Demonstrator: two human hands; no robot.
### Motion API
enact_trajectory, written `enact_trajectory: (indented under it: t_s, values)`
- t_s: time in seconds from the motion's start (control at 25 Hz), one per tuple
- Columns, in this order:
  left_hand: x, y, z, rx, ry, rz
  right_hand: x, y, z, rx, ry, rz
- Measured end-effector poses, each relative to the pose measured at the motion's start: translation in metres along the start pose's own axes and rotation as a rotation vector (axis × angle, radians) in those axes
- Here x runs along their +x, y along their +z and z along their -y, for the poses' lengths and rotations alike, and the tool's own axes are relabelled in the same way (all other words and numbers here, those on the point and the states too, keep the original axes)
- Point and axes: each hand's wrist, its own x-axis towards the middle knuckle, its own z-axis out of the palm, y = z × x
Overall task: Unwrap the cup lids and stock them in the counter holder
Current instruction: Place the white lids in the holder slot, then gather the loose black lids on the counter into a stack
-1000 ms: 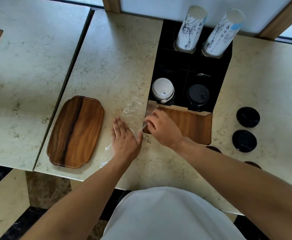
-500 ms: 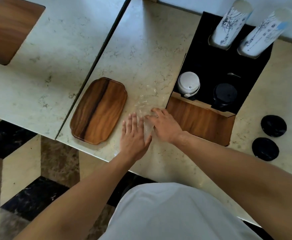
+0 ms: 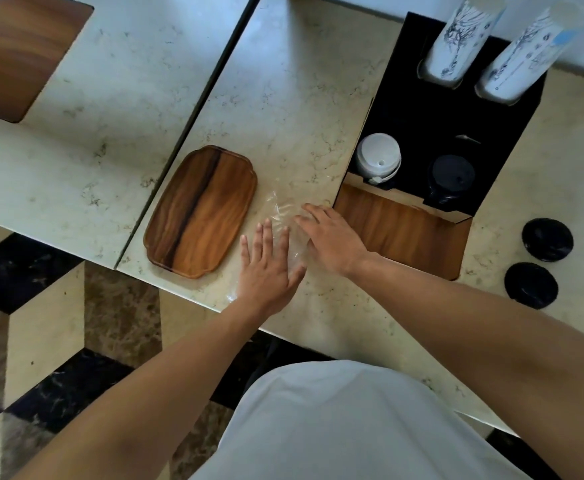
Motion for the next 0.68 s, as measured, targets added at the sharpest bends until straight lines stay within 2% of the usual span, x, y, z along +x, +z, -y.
enact_trajectory:
  t_s: [0.24, 0.68]
  values:
    - [0.019, -0.02, -0.037, 0.03, 0.132, -0.054, -0.03, -0.012, -0.026, 0.116, 0.151, -0.127]
    - [0.054, -0.013, -0.168, 0.151, 0.593, 0.07, -0.175, -0.011, -0.117, 0.245, 0.75, -0.309]
